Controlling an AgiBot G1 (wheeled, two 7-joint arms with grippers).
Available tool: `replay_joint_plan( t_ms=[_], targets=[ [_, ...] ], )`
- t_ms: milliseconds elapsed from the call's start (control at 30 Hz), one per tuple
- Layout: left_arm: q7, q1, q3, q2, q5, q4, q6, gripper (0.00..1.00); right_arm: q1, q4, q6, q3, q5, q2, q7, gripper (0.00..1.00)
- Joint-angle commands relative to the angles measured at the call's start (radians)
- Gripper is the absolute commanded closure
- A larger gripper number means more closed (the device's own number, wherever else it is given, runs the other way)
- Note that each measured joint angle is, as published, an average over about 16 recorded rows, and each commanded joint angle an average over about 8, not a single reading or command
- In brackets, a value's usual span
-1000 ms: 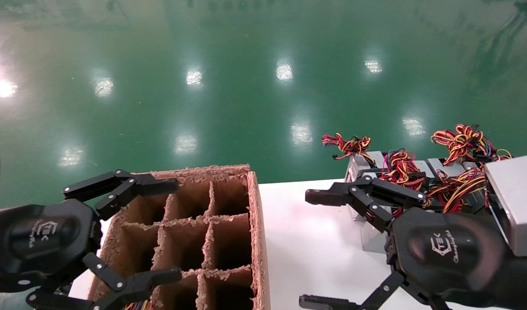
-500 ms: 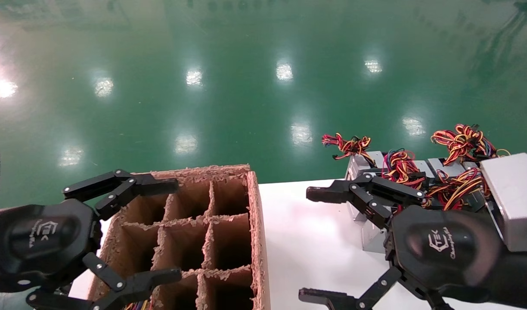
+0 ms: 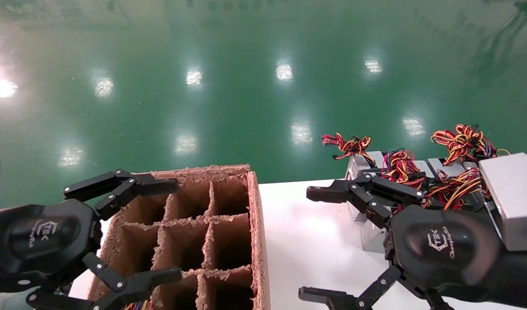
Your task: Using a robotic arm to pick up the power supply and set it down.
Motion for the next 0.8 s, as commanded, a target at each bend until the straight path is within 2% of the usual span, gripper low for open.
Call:
replay_joint_plan(
  t_ms=[33,800],
  targets=[
    [0.0,0.0,0.0,0.0,0.0,0.0,0.0,0.0,0.0,0.0,0.0,0.0,0.0,0.0,0.0,0.0],
    [0.0,0.0,0.0,0.0,0.0,0.0,0.0,0.0,0.0,0.0,0.002,0.0,-0.001,0.0,0.0,0.0]
  ],
)
